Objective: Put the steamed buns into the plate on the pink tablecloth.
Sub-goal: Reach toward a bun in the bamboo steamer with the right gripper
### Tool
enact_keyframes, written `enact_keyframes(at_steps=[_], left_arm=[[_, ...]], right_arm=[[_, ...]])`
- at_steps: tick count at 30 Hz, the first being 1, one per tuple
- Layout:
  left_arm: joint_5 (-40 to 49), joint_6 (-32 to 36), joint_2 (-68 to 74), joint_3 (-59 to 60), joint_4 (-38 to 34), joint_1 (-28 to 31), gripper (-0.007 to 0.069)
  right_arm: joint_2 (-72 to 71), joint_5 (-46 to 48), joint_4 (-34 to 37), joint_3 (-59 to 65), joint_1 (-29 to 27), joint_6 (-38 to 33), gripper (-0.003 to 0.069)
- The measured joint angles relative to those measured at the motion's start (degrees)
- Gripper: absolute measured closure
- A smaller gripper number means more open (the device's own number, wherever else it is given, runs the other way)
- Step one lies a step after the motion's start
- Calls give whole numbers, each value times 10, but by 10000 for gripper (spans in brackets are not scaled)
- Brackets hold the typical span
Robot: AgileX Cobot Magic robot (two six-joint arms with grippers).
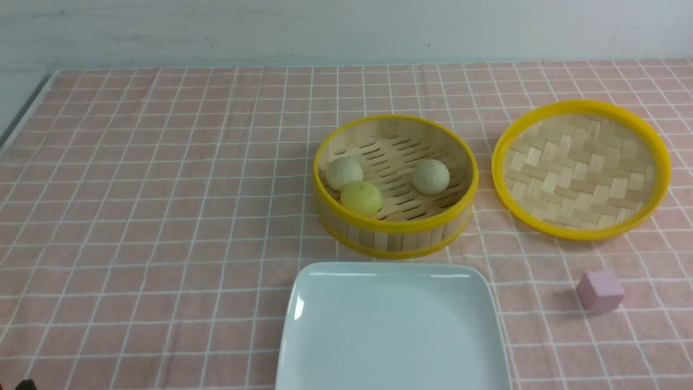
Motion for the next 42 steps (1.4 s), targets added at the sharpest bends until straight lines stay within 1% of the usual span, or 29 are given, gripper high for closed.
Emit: enact_keyframes(at_steps=[41, 42], left_arm=[[0, -1, 0, 0, 0, 0, 384], [-1, -13, 0, 0, -16, 0, 384]], right_arm=[[0, -1, -4, 0, 0, 0, 419], [0, -1, -5, 0, 0, 2, 419]])
